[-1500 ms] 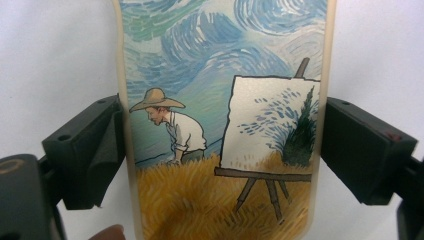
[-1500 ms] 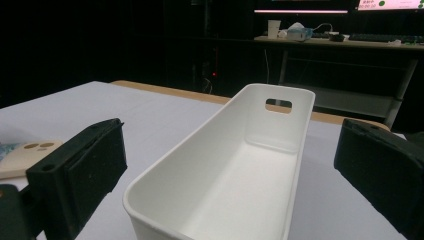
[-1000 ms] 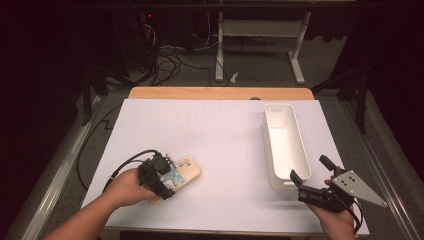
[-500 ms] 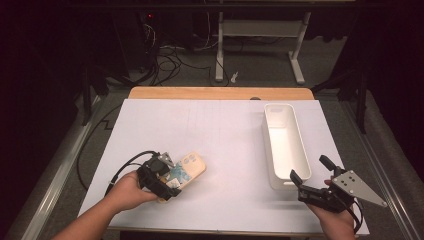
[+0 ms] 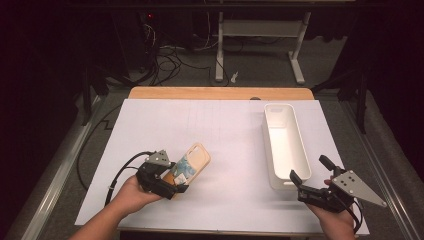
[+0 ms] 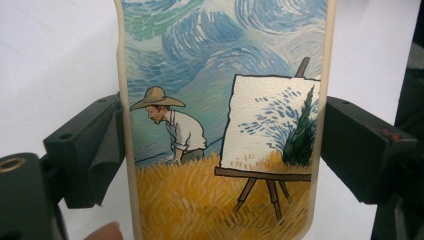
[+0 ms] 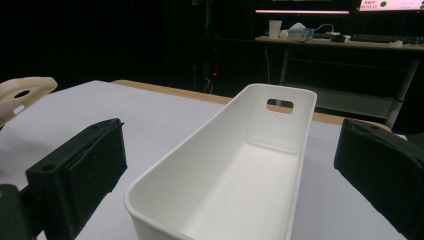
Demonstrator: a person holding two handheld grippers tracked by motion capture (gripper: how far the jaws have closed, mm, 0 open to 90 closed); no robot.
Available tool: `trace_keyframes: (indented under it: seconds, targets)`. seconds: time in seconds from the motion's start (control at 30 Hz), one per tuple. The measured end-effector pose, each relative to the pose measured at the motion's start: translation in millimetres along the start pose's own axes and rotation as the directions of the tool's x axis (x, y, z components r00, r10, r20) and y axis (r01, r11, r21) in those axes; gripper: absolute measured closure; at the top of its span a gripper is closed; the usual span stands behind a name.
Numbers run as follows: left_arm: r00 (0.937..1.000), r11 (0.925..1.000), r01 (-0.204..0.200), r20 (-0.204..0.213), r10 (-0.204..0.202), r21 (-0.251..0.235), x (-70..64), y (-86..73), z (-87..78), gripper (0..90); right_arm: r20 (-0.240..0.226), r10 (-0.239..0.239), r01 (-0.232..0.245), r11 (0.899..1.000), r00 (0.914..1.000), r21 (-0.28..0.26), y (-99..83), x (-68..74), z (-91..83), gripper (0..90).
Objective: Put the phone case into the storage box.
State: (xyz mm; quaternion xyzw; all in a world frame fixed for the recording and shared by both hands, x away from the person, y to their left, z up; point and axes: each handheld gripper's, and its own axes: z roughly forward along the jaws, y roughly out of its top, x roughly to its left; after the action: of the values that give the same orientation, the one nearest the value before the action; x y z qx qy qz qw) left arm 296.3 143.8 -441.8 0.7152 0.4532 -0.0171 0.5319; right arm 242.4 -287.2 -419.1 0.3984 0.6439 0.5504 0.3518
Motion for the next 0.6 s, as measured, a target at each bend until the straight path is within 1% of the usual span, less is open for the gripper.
trace_keyframes:
  seconds: [0.03,0.07,0.1,0.13,0.17,0.27,0.33,0.4,0.43,0.47,0.57,0.6]
  targets:
    - [0.9999,0.9999,0.005,0.013,-0.005,-0.012,-0.7,0.4,0.0,12.1,0.000,0.000,0.000,1.000,1.0000,0.002,0.0,0.1,-0.1,0.8]
    - [0.9997,0.9992,0.004,0.026,-0.003,-0.039,-2.0,0.8,-0.5,12.1,-0.001,0.000,0.000,1.000,1.0000,0.002,0.0,0.2,0.0,0.8]
    - [0.9994,0.9987,0.010,0.033,-0.009,-0.050,-2.7,1.2,-0.5,12.1,-0.002,0.000,0.000,1.000,1.0000,0.002,0.0,0.3,0.0,0.8]
    - [0.9984,0.9977,0.023,0.053,-0.020,-0.064,-3.6,1.8,-0.6,12.1,-0.002,0.001,-0.001,1.000,1.0000,0.002,0.0,0.4,0.0,0.8]
    - [0.9980,0.9965,0.023,0.061,-0.018,-0.080,-4.4,1.6,-0.5,12.1,-0.002,0.002,-0.002,1.000,1.0000,0.001,0.1,0.5,0.0,0.8]
    - [0.9968,0.9937,0.030,0.076,-0.022,-0.108,-5.1,0.6,-0.1,12.1,-0.002,0.002,-0.002,1.000,1.0000,-0.002,0.3,0.8,-0.1,0.8]
    - [0.9967,0.9927,0.030,0.079,-0.020,-0.117,-4.7,-0.6,-0.1,12.1,-0.003,0.002,-0.002,1.000,1.0000,-0.002,0.4,1.1,-0.1,0.8]
    - [0.9967,0.9889,0.034,0.078,-0.023,-0.144,-3.6,-2.1,-0.5,12.1,-0.004,0.001,-0.001,1.000,1.0000,-0.003,0.4,1.2,0.0,0.8]
    - [0.9964,0.9882,0.038,0.081,-0.026,-0.148,-2.9,-2.6,-0.5,12.1,-0.005,0.000,0.000,1.000,1.0000,-0.003,0.4,1.2,0.1,0.8]
    - [0.9969,0.9859,0.035,0.076,-0.023,-0.164,-1.9,-3.8,-0.7,12.1,-0.005,0.000,0.000,1.000,1.0000,-0.003,0.3,1.3,0.2,0.8]
    - [0.9978,0.9839,0.028,0.065,-0.017,-0.177,0.4,-5.7,-1.2,12.1,-0.007,-0.004,0.004,1.000,1.0000,-0.001,0.1,1.3,0.2,0.8]
    - [0.9980,0.9820,0.026,0.061,-0.015,-0.187,1.0,-6.6,-2.0,12.1,-0.008,-0.004,0.004,1.000,1.0000,-0.001,0.1,1.3,0.3,0.8]
